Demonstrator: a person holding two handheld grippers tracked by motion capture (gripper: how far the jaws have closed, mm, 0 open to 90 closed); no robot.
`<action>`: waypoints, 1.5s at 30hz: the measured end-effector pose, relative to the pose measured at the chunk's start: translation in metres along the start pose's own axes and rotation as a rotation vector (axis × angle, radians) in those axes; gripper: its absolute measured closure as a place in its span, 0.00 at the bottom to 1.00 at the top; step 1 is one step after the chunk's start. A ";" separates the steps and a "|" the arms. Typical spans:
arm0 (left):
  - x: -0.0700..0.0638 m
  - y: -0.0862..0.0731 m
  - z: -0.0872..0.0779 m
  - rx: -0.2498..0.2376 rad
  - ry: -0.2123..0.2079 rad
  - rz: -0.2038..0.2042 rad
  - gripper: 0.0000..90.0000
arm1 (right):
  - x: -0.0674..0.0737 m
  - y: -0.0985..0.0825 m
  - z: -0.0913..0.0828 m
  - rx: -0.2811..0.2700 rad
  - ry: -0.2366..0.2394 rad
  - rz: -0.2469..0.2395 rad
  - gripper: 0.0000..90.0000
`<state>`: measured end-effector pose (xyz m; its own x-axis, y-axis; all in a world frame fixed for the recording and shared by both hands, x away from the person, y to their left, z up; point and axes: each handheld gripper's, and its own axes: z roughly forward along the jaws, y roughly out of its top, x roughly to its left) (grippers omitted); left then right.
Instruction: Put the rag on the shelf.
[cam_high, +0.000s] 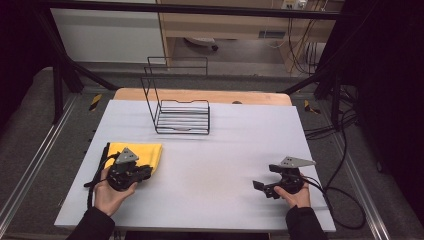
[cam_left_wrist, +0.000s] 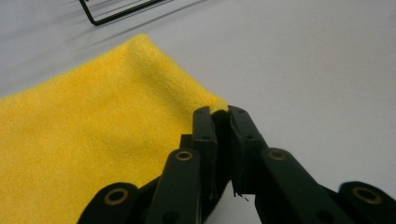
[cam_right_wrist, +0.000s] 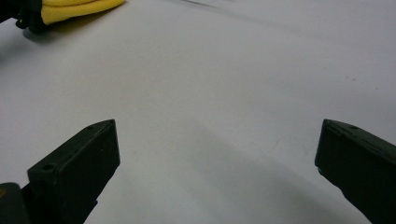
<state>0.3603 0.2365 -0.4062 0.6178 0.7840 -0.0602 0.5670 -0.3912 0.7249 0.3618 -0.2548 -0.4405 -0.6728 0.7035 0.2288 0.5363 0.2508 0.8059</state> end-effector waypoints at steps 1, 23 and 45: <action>-0.002 0.000 0.000 0.001 -0.001 0.001 0.91 | 0.000 0.000 0.000 0.001 0.001 0.002 0.01; -0.068 0.022 0.034 0.037 -0.027 0.052 0.90 | 0.000 -0.001 0.001 0.008 -0.009 -0.003 0.01; -0.064 0.026 0.037 0.037 -0.112 0.137 0.57 | 0.007 0.004 0.003 -0.006 -0.025 -0.012 0.01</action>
<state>0.3557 0.1585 -0.4092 0.7465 0.6642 -0.0404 0.4918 -0.5098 0.7059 0.3603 -0.2468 -0.4375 -0.6663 0.7167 0.2059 0.5254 0.2552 0.8117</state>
